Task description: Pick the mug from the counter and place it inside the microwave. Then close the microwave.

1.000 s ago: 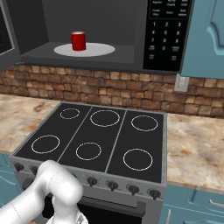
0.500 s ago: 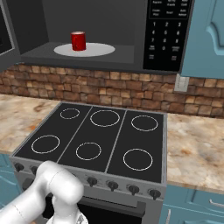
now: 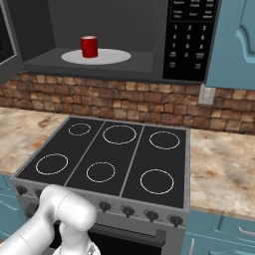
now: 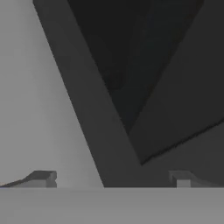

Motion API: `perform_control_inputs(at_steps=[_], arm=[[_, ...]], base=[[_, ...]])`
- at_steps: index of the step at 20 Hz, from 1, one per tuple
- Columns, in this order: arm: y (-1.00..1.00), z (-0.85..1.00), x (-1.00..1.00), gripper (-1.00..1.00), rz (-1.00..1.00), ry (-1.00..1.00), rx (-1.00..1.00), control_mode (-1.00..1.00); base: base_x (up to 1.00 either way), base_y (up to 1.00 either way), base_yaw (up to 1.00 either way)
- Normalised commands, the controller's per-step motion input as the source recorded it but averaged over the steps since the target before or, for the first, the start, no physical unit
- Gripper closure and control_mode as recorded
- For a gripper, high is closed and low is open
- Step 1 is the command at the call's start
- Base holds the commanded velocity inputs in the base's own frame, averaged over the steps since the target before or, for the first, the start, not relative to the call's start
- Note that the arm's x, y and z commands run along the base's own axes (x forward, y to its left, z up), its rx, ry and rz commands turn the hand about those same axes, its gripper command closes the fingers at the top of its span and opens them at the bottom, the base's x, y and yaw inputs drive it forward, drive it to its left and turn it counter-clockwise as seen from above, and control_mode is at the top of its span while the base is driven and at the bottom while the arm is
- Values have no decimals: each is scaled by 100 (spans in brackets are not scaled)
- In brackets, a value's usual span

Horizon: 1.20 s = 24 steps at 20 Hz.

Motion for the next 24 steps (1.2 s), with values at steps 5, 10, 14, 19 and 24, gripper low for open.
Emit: perform_control_inputs(at_steps=[5,10,14,19,24], arm=[[-43,1,17,-100,1,23,0,-100],[-38,0,32,-100,2,16,0,-100],[-26,0,36,-100,4,2,0,-100],[-28,0,45,-100,10,-9,7,-100],[-35,0,43,-100,13,-14,14,-100]], base=[[0,0,0],[0,0,0],[0,0,0],[0,0,0],[0,0,0]])
